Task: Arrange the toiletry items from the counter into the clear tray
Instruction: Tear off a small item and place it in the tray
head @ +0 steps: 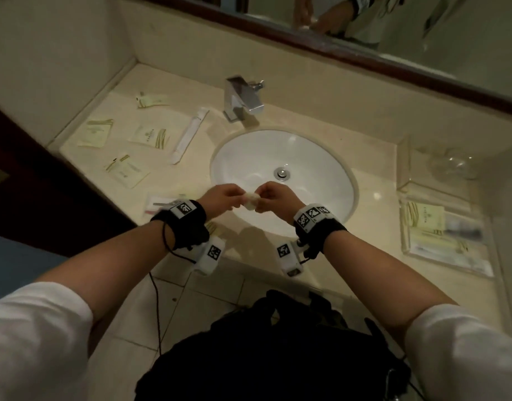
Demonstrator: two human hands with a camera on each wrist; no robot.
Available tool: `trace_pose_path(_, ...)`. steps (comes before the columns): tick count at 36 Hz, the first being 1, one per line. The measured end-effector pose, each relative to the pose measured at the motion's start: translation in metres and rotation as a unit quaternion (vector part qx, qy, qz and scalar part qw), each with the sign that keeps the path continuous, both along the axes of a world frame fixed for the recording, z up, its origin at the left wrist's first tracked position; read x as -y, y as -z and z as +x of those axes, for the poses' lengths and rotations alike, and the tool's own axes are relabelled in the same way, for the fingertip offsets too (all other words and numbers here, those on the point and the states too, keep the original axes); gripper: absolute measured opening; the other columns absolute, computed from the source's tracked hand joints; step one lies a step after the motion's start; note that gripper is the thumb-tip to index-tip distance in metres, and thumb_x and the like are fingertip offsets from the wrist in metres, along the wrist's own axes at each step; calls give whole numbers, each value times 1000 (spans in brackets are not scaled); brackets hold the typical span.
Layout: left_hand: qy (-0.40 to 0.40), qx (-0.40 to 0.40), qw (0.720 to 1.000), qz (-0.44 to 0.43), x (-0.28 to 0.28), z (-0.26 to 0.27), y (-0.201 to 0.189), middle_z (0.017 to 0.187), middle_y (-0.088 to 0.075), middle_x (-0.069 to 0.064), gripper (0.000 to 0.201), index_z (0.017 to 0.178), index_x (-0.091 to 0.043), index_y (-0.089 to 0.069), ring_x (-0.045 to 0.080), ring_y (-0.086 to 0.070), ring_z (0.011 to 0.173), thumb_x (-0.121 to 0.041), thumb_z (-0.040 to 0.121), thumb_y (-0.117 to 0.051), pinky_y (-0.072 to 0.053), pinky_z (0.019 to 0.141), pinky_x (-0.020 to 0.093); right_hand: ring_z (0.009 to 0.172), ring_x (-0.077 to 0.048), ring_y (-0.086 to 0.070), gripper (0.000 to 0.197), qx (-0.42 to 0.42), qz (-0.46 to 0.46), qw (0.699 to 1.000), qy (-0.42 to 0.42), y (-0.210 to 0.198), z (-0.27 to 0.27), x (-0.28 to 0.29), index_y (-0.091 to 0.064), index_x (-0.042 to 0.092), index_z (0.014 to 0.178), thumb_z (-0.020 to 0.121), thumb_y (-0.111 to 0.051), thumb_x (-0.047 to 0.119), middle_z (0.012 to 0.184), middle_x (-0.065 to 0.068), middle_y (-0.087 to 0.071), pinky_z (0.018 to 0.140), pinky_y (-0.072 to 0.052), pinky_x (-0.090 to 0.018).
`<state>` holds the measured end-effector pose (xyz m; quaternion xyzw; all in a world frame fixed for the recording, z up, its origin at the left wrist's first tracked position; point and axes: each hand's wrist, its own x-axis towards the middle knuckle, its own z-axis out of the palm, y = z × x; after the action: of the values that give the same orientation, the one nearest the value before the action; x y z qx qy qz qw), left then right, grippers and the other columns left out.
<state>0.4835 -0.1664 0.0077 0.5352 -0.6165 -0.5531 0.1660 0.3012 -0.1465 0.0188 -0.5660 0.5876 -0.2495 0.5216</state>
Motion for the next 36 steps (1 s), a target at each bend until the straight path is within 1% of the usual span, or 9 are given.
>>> trace_pose_path(6,-60,-140,988,41,20,-63,-29,77,-60,4,3,84,-11,-65,11,-56,69,-13,87,-64,-49,68,17,61,-12,-57,10,70,-25,987,141,-28,-51,6,-60,7,90,83,-68,6,73,-5,-60,59,-48,-20)
trace_pose_path(11,-47,-191,979,50,32,-141,-50,77,-62,5,13,97,-6,-64,9,-57,66,-16,90,-62,-50,66,16,59,-11,-54,12,86,-63,969,222,-51,-118,7,-57,9,95,86,-66,9,70,-2,-58,54,-44,-20)
trace_pose_path(13,-43,-199,978,47,37,-175,-58,74,-61,4,15,100,-5,-64,5,-55,58,-16,90,-62,-47,59,13,60,-11,-55,12,89,-78,961,248,-59,-147,6,-58,7,97,88,-64,9,72,-3,-59,51,-45,-19)
trace_pose_path(16,-38,-201,978,44,42,-232,-71,72,-60,3,16,99,-4,-64,6,-54,58,-16,89,-64,-47,57,11,59,-8,-59,14,90,-100,947,291,-68,-194,4,-58,5,101,89,-63,9,75,-4,-61,54,-49,-19)
trace_pose_path(20,-33,-207,977,39,46,-312,-81,59,-60,-2,6,81,-11,-64,5,-53,51,-12,86,-66,-47,53,12,51,-3,-58,13,90,-121,920,361,-77,-260,2,-59,6,100,88,-63,6,70,-4,-61,56,-51,-16)
trace_pose_path(24,-19,-208,977,40,47,-386,-90,48,-58,-6,14,74,-12,-61,-1,-50,39,-12,88,-64,-45,47,10,61,-11,-61,17,71,-119,906,399,-82,-328,2,-61,5,102,86,-65,8,75,-5,-65,66,-55,-24)
trace_pose_path(26,-7,-204,978,42,47,-421,-94,50,-58,-4,17,72,-12,-60,0,-49,38,-12,89,-63,-45,48,10,62,-14,-61,18,61,-114,901,415,-85,-360,2,-61,6,101,84,-67,9,78,-7,-67,70,-56,-29)
trace_pose_path(32,-7,-186,982,42,51,-503,-88,62,-58,5,15,74,-11,-62,13,-51,54,-15,88,-63,-46,64,24,57,-13,-60,15,12,-114,892,436,-87,-437,6,-62,9,94,81,-70,8,75,-6,-67,62,-54,-24)
trace_pose_path(36,-48,-167,984,30,55,-541,-82,67,-61,8,14,79,-15,-53,13,-56,54,-11,87,-64,-49,56,22,59,-14,-61,13,-6,-100,891,443,-78,-468,12,-63,10,90,79,-71,11,76,-8,-68,68,-56,-32)
